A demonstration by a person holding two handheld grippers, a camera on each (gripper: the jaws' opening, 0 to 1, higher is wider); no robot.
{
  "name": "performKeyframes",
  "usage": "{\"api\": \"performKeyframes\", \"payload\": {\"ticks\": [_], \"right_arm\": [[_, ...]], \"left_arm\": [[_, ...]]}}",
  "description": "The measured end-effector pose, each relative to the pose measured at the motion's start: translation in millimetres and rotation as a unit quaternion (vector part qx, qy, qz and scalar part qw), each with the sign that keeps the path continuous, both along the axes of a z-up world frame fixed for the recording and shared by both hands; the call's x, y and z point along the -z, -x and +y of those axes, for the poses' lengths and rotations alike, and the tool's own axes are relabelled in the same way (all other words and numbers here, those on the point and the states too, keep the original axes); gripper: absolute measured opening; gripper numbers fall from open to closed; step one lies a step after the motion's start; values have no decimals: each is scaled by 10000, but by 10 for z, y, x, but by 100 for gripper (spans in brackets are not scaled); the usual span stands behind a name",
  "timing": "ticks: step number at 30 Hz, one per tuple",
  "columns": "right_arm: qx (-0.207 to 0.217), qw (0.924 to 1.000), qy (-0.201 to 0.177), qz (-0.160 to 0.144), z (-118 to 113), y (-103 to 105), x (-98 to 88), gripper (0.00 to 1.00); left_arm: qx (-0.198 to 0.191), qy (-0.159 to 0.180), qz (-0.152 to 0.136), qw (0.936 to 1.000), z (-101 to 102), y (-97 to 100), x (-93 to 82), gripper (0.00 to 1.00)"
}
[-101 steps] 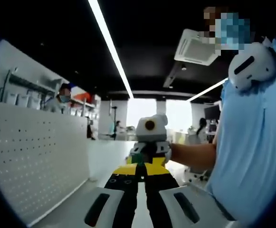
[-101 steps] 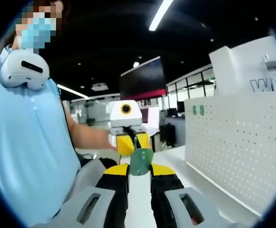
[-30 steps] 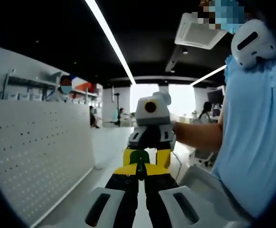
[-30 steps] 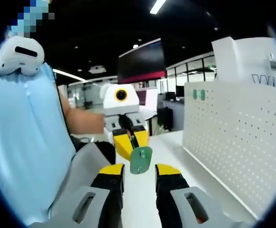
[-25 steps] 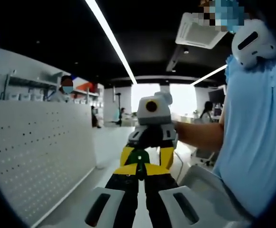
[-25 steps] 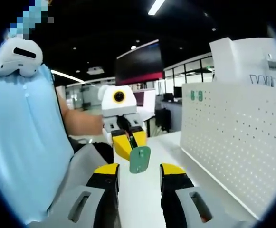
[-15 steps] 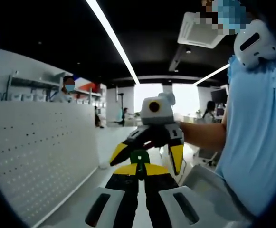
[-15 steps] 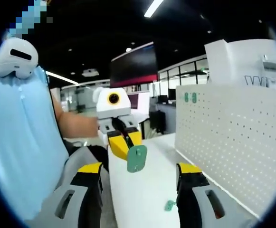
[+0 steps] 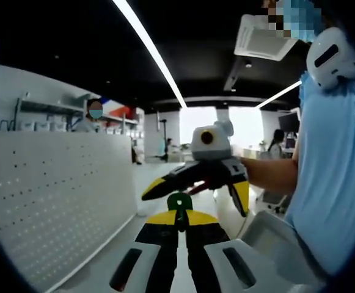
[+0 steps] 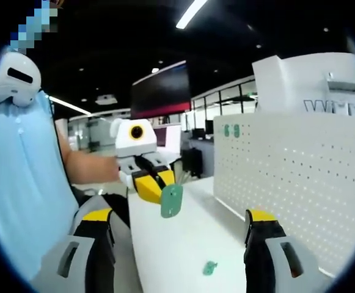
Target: Insert the hook assembly into the mounting plate slot until the hook locks in place.
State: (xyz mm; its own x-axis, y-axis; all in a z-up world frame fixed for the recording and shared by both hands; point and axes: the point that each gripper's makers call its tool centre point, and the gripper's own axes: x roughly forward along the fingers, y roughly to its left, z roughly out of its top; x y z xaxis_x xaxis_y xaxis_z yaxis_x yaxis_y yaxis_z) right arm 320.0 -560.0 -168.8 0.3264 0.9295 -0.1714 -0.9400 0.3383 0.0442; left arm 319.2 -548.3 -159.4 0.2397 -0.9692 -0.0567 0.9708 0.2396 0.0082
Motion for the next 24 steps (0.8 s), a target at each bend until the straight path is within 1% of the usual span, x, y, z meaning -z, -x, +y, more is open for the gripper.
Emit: {"api": "performKeyframes", "payload": {"ticks": [9, 14, 16, 17, 20, 23, 24], "right_arm": [[288, 9996, -49, -69, -88, -105, -24, 97], [385, 9992, -90, -111, -124, -130, -41, 97], [435, 9989, -117, -129, -149, -144, -54, 98], [452, 9988, -127, -132, -158, -146, -58, 98], [501, 9986, -124, -138, -196, -158, -55, 98], [533, 9984, -123, -146, -217, -158, -57, 98], [546, 9983, -126, -157, -223, -161, -61, 98]], "left_arm": [[-413, 1, -12, 9991, 96, -170, -11, 3], [-674, -15, -33, 9977, 160, -273, -15, 3], [-882, -21, -55, 9961, 209, -348, -22, 3], [-903, -4, -60, 9959, 218, -360, -29, 3], [-1134, 24, -80, 9935, 282, -450, -51, 3], [-1432, 91, -66, 9896, 374, -574, -80, 3], [-1439, 91, -62, 9895, 379, -580, -83, 3]]}}
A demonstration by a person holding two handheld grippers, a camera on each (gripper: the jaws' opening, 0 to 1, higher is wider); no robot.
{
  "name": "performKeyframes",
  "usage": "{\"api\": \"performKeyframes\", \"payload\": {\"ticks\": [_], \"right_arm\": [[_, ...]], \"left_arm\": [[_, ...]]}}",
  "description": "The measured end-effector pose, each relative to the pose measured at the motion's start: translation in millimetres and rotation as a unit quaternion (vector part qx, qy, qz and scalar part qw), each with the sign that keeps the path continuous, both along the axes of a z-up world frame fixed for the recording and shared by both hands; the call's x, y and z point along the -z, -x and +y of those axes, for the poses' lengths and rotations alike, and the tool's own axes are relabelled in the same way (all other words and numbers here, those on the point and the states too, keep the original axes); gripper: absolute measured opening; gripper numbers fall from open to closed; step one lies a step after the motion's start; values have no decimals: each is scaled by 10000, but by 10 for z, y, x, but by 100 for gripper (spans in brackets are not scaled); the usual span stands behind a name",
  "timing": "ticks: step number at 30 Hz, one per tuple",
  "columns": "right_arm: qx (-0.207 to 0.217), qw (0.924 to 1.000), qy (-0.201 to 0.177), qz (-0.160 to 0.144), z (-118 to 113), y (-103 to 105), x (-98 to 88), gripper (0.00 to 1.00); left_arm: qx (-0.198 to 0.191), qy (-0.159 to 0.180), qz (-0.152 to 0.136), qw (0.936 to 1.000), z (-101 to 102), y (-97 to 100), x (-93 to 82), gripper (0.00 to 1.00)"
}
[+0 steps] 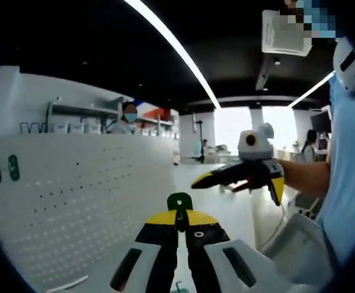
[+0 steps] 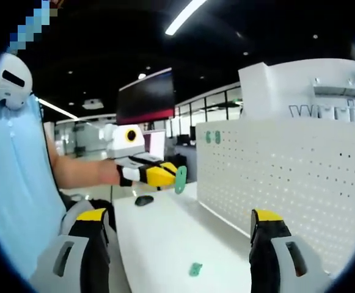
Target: Insert the hook assembly into the mounting plate slot until the hook locks in place.
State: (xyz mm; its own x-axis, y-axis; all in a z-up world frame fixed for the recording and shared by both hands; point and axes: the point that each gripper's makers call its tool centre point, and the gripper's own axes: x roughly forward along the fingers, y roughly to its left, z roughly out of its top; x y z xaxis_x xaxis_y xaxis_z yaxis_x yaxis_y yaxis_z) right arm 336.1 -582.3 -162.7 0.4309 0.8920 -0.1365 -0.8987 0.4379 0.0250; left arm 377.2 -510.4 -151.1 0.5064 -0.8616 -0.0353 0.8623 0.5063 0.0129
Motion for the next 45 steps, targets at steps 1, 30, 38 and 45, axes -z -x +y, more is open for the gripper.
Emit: {"api": "performKeyframes", "payload": {"ticks": [1, 30, 38, 45], "right_arm": [[6, 10000, -5, 0, -6, -1, -3, 98], [127, 9999, -19, 93, -144, -55, 34, 96], [128, 9999, -5, 90, -151, -73, 31, 95], [137, 9998, -2, 114, -162, -87, 43, 95]], "left_arm": [[-72, 24, -12, 10000, 25, -31, -14, 3], [-2159, 257, -560, 9745, 765, -812, -348, 3], [-2719, 466, -714, 9585, 932, -980, -465, 3], [-3187, 544, -832, 9426, 1058, -1098, -542, 3]]}}
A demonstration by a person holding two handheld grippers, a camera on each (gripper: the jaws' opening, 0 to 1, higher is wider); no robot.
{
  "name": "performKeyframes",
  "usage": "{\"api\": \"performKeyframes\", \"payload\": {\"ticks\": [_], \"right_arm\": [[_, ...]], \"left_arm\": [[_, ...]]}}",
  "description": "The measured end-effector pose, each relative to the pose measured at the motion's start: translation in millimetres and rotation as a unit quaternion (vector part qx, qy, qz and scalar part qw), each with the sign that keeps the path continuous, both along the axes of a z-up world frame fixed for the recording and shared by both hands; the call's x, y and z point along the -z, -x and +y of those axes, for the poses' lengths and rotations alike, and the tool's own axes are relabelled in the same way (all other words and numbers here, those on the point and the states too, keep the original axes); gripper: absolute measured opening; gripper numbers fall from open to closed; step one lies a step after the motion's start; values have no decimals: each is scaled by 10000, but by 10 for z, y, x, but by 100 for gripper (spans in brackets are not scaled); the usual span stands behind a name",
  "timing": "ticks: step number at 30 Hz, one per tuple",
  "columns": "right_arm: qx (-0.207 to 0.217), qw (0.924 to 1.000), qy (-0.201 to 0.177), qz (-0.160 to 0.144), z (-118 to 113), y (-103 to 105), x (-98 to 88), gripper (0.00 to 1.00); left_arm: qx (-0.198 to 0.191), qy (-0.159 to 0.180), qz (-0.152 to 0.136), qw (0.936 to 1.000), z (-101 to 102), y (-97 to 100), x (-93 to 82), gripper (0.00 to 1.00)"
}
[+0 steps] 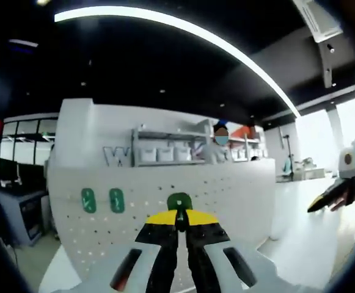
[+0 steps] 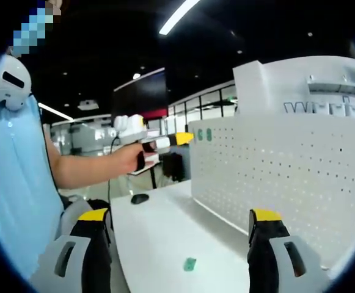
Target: Insert the hook assembly into the mounting plate slot until the hook locks in place.
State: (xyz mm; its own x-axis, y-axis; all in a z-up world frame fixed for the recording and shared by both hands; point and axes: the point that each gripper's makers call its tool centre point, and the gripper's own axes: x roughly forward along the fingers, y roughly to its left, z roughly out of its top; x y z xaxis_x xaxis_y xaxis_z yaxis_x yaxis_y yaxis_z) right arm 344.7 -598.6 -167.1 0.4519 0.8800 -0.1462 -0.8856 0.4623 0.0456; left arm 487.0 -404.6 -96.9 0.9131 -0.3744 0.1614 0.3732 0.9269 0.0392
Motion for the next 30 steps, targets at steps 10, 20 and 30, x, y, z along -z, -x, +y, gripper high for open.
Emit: {"api": "performKeyframes", "payload": {"ticks": [10, 20, 30], "right_arm": [[10, 10000, 15, 13, -6, -16, 19, 94], [32, 10000, 8, 34, -31, -16, 32, 94], [104, 9999, -20, 85, -85, -50, 69, 94]], "left_arm": [[-406, -22, -156, 9991, 76, -178, -113, 3], [-592, -127, -231, 9979, 31, -380, -204, 3], [-864, -358, -150, 9955, 66, -588, -173, 3]]}}
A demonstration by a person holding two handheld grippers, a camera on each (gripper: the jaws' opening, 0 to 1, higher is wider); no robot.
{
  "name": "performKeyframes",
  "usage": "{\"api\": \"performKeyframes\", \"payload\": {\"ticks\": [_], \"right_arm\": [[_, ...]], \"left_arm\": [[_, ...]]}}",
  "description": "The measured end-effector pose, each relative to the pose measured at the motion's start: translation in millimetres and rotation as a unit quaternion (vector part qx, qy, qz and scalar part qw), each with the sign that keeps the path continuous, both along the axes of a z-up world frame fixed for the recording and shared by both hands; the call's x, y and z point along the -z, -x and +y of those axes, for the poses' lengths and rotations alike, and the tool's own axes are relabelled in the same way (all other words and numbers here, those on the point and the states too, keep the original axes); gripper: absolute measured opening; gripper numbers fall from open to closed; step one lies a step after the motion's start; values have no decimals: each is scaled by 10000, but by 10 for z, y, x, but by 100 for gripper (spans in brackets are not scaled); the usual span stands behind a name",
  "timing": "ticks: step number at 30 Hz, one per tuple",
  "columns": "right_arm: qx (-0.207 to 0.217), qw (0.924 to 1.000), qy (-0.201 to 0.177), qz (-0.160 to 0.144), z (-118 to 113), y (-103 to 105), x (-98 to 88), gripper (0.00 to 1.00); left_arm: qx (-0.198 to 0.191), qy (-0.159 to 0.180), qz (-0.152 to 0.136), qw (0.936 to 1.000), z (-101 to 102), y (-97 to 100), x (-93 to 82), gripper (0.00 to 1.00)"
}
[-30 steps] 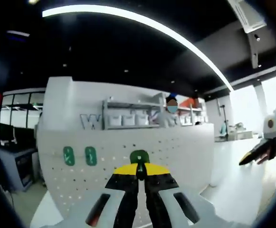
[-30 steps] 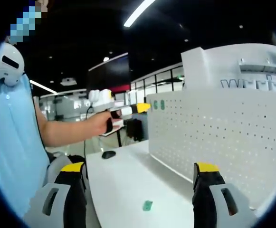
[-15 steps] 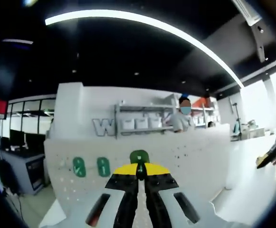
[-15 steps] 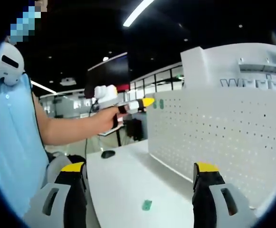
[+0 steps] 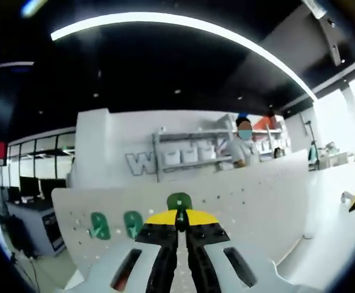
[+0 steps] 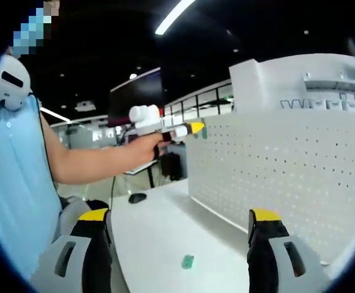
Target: Insert the hook assembly into the mounting plate slot until the hook locks in place.
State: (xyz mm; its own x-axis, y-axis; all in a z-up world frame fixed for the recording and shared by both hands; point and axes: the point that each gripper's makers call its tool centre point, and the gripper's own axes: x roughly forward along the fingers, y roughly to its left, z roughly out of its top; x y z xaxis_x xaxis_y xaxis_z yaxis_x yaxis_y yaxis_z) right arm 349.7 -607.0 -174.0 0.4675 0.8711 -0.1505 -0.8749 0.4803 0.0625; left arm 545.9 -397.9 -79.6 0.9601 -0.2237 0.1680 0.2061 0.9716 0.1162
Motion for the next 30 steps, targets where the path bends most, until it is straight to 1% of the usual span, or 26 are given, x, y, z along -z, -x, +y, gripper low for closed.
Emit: {"api": "performKeyframes", "payload": {"ticks": [3, 10, 12, 13, 16, 20, 26, 30], "right_arm": [[-3, 10000, 31, 36, 15, -14, 28, 94], [-33, 10000, 18, 37, 24, -26, 25, 94], [-35, 10000, 18, 46, 21, -26, 28, 94], [-31, 10000, 22, 45, 17, -29, 31, 94], [-25, 10000, 13, 54, 3, -36, 38, 94], [-20, 10000, -10, 73, -3, -35, 41, 94], [-14, 10000, -29, 87, -17, -39, 46, 93], [-29, 10000, -13, 90, -10, -37, 55, 93]], "left_arm": [[-93, -82, 62, 9999, 13, -52, 27, 3], [-231, 42, 128, 9996, 42, -201, 44, 3], [-304, 25, 163, 9994, 48, -232, 59, 3], [-285, 77, 177, 9994, 47, -251, 64, 3], [-309, 94, 230, 9992, 34, -299, 98, 3], [-345, 49, 248, 9991, 31, -339, 133, 3], [-417, -29, 248, 9988, 53, -353, 138, 3], [-451, -13, 252, 9987, 68, -364, 135, 3]]}}
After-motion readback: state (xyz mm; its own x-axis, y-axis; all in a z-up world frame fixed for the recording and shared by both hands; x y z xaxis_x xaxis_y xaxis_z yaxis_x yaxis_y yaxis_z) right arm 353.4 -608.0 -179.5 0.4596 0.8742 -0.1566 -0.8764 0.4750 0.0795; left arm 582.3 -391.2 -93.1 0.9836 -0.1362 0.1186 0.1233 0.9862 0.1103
